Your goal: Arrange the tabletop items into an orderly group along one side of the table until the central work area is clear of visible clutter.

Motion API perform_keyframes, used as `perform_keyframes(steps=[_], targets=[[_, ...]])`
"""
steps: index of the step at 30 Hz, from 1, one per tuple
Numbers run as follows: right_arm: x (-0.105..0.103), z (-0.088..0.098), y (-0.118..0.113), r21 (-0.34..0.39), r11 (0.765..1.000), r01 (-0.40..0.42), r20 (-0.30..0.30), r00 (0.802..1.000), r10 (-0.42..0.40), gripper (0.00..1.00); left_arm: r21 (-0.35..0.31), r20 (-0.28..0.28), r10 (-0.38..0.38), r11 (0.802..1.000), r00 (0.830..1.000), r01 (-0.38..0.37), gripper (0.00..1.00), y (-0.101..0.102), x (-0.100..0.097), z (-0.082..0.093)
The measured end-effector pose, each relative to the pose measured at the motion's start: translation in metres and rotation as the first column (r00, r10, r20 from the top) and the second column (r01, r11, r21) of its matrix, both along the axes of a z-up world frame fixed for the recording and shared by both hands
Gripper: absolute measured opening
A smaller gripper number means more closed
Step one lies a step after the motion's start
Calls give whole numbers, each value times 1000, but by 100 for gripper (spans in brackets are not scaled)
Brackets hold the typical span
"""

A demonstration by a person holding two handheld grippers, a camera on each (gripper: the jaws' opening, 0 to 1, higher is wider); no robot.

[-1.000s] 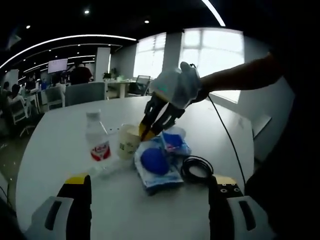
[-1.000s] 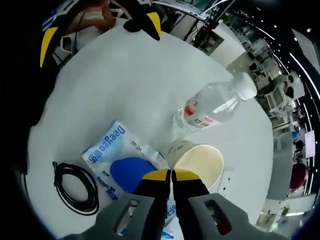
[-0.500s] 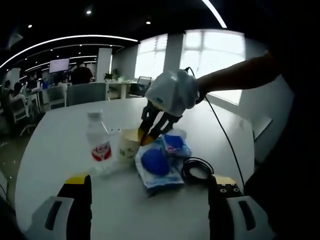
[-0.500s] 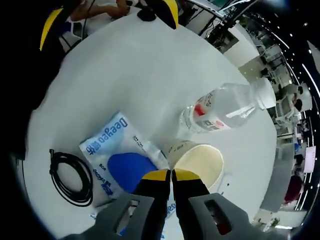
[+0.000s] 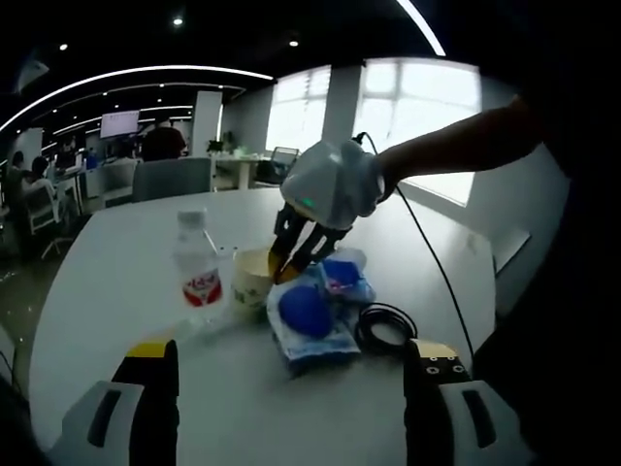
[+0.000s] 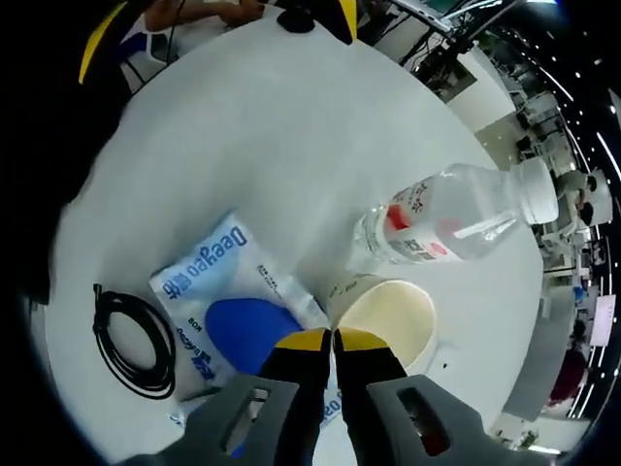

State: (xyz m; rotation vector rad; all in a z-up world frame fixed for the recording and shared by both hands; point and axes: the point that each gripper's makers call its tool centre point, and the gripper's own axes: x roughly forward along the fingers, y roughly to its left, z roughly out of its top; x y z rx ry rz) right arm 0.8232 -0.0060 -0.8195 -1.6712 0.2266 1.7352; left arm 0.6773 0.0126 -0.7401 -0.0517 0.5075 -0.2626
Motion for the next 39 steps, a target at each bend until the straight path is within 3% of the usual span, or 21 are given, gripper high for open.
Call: perform_keyframes(steps=[24,34,39], targets=[[-2,2,15,34,999,12,-44,999,-10,1,-7,3,17,1000,1000,-17,94,3,4,-2],[-3,7,14,64,997,44,-66,997,-40,15,-4,2,19,1000,1000,-19,94,3,4,-3],[0,20,15,113,989,95,-76,993,-86,26,-4,1,24,1000,1000,-24,94,4,4,-3]])
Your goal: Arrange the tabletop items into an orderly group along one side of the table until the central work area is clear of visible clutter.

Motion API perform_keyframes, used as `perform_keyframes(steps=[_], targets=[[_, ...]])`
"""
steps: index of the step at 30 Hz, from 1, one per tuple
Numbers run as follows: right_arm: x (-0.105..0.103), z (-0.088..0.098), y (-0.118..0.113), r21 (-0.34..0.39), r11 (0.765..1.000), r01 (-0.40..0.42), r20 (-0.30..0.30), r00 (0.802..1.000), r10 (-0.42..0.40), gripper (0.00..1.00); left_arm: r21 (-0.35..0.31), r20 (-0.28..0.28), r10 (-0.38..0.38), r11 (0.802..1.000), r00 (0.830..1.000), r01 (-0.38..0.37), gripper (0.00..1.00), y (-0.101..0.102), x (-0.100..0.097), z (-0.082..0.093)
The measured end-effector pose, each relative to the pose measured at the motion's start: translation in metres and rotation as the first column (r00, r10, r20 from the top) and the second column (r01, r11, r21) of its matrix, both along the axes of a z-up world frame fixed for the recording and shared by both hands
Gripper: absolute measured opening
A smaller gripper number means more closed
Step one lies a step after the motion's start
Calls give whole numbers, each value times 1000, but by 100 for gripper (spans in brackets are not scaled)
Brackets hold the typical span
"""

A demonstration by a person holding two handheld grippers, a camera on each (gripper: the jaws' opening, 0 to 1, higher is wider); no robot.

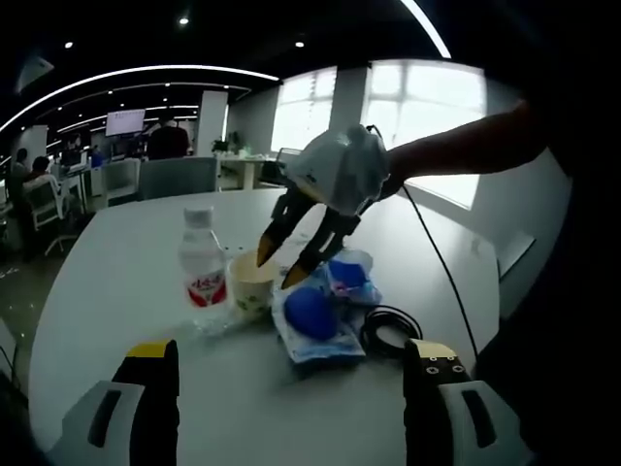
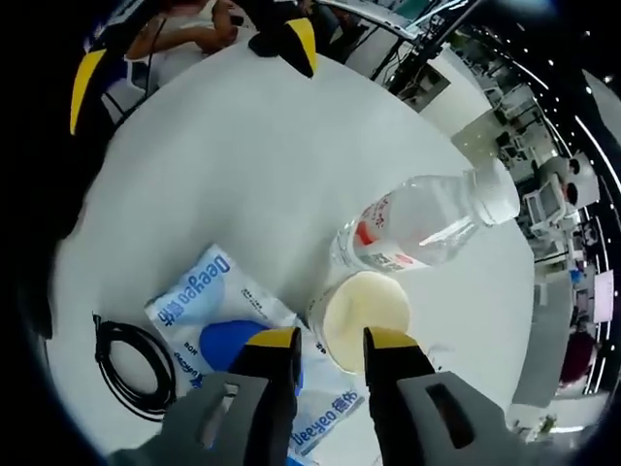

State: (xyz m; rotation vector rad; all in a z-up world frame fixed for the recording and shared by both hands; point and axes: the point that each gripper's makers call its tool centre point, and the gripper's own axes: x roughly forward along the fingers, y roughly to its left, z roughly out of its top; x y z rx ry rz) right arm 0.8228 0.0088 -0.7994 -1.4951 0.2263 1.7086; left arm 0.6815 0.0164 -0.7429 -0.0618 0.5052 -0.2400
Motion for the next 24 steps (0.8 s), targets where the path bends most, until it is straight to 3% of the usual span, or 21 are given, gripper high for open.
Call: perform_keyframes(steps=[7,13,18,20,21,24], targets=[[2,15,-2,64,992,107,-69,992,-103,35,-1,9,10,1000,1000,-10,94,-1,0,4],[0,27,-13,112,971,210,-133,972,-195,43,4,10,21,1000,1000,-21,94,-2,-2,8],[-4,36,-24,140,926,351,-264,914,-307,49,-12,19,39,999,999,-39,94,-3,-1,11],[-2,37,-28,149,904,401,-307,888,-344,50,-15,21,42,999,999,-41,94,-5,-1,12],[-4,40,-32,151,883,444,-347,860,-374,50,-15,21,42,999,999,-42,94,-6,-1,13],[0,42,-40,161,851,499,-389,825,-410,53,-14,23,43,999,999,-42,94,-8,-1,14]])
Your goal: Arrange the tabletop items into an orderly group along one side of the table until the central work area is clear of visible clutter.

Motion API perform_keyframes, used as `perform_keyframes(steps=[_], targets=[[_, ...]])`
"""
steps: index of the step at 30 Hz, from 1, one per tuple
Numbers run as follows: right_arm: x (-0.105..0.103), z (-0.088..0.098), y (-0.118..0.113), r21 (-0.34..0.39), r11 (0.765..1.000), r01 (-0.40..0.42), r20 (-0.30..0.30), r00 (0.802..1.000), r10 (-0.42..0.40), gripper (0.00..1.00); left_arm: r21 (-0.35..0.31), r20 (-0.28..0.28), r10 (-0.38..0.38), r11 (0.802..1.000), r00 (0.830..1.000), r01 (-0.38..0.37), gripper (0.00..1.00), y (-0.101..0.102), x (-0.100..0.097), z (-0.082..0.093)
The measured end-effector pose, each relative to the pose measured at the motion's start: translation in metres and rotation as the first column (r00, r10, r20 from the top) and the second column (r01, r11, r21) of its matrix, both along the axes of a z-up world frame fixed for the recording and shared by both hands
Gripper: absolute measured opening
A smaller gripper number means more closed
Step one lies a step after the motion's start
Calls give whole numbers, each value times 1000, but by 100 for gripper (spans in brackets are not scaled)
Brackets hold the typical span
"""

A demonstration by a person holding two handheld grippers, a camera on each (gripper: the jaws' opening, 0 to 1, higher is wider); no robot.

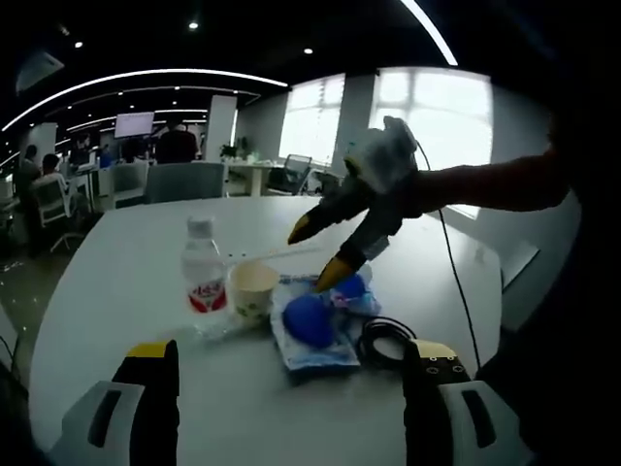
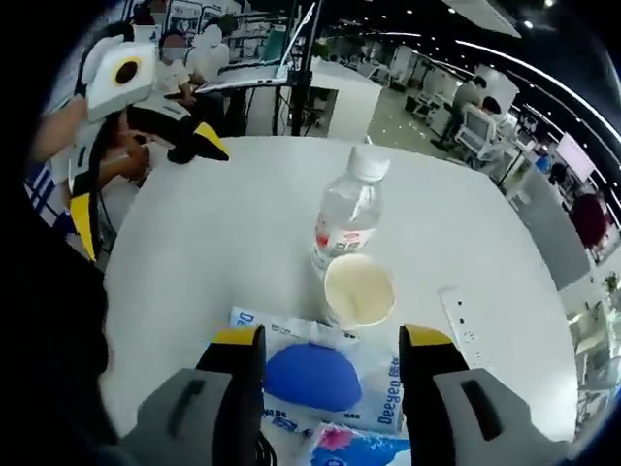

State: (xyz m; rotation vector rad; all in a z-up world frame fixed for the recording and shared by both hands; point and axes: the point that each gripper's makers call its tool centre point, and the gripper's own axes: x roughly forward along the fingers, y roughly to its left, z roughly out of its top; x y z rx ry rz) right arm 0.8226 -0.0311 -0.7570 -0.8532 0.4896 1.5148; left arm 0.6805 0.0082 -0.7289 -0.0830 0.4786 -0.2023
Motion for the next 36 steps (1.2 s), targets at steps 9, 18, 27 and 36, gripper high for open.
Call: perform_keyframes(steps=[9,18,27,36], targets=[[8,14,-34,72,986,147,-53,988,-144,66,6,-3,-18,1000,1000,18,94,-11,3,2],[8,22,-71,135,951,278,-115,958,-264,76,7,0,-14,1000,1000,14,95,-13,3,3],[8,25,-109,190,900,392,-163,917,-364,88,12,4,-2,1000,1000,2,98,-8,-1,3],[-5,34,-144,235,856,461,-195,885,-423,98,15,9,-1,1000,1000,1,99,-16,-4,6]])
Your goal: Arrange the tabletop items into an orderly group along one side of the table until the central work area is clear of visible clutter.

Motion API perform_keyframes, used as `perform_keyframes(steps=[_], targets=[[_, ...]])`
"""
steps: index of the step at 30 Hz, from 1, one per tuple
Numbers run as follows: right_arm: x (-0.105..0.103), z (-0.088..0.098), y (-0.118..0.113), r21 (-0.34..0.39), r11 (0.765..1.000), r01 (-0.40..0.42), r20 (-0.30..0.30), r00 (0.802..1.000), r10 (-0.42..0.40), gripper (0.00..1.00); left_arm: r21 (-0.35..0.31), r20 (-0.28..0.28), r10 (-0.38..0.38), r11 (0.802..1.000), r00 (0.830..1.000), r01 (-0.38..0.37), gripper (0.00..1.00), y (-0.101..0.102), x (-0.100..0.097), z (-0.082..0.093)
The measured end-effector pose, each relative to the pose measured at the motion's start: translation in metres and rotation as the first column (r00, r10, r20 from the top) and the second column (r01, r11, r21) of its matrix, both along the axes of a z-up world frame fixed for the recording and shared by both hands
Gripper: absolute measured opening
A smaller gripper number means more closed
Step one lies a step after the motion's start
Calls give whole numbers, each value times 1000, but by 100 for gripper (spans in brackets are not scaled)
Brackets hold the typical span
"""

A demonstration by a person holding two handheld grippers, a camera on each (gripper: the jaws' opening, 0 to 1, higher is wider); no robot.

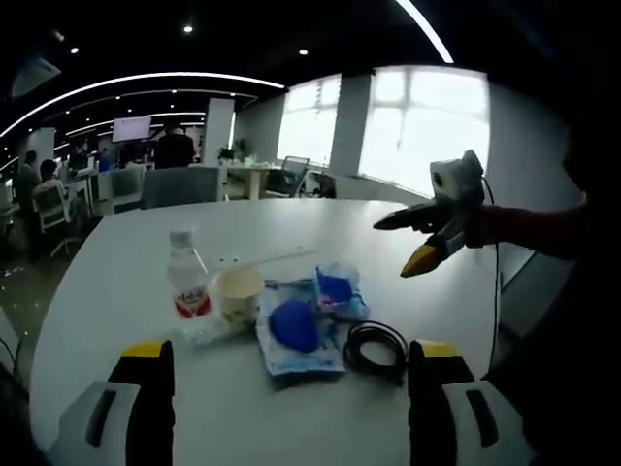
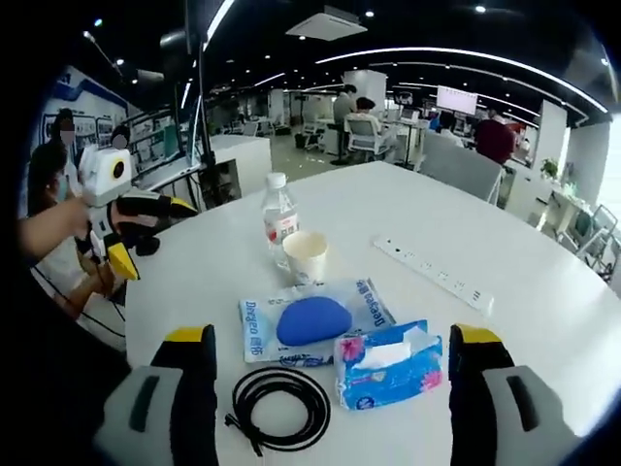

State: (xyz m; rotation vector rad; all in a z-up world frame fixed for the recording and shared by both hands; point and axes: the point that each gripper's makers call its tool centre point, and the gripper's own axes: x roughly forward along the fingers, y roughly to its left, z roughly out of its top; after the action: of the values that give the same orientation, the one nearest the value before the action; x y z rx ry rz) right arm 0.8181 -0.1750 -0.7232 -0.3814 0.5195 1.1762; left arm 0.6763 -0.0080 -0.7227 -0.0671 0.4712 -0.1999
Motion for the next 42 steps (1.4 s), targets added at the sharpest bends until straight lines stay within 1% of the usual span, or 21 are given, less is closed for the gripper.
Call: perform_keyframes(steps=[2,5,6,14,24,27,31,38,42], targets=[[-4,1,-6,3,1000,8,-2,1000,-8,99,0,3,0,1000,1000,0,99,-3,-1,2],[-5,1,-14,8,1000,25,-7,1000,-25,99,1,5,-2,1000,1000,2,99,-4,-1,3],[-5,1,-20,10,999,37,-10,999,-37,99,0,5,-4,1000,1000,4,99,-6,-2,3],[-8,2,-48,23,995,94,-16,995,-93,99,7,-9,-20,1000,1000,20,99,-13,-4,1],[-8,9,-83,38,985,169,9,986,-169,99,9,-19,-41,999,999,41,99,-23,-9,0],[-8,8,-93,43,982,186,3,982,-186,99,6,-21,-45,999,999,45,99,-26,-11,-1],[-11,6,-104,33,979,200,4,980,-200,99,3,-28,-45,999,999,45,99,-32,-14,-2],[-16,9,-119,37,973,228,4,974,-228,99,5,-28,-40,999,999,40,99,-37,-16,1],[-17,8,-121,31,973,227,3,974,-227,99,9,-25,-36,999,999,36,99,-39,-16,4]])
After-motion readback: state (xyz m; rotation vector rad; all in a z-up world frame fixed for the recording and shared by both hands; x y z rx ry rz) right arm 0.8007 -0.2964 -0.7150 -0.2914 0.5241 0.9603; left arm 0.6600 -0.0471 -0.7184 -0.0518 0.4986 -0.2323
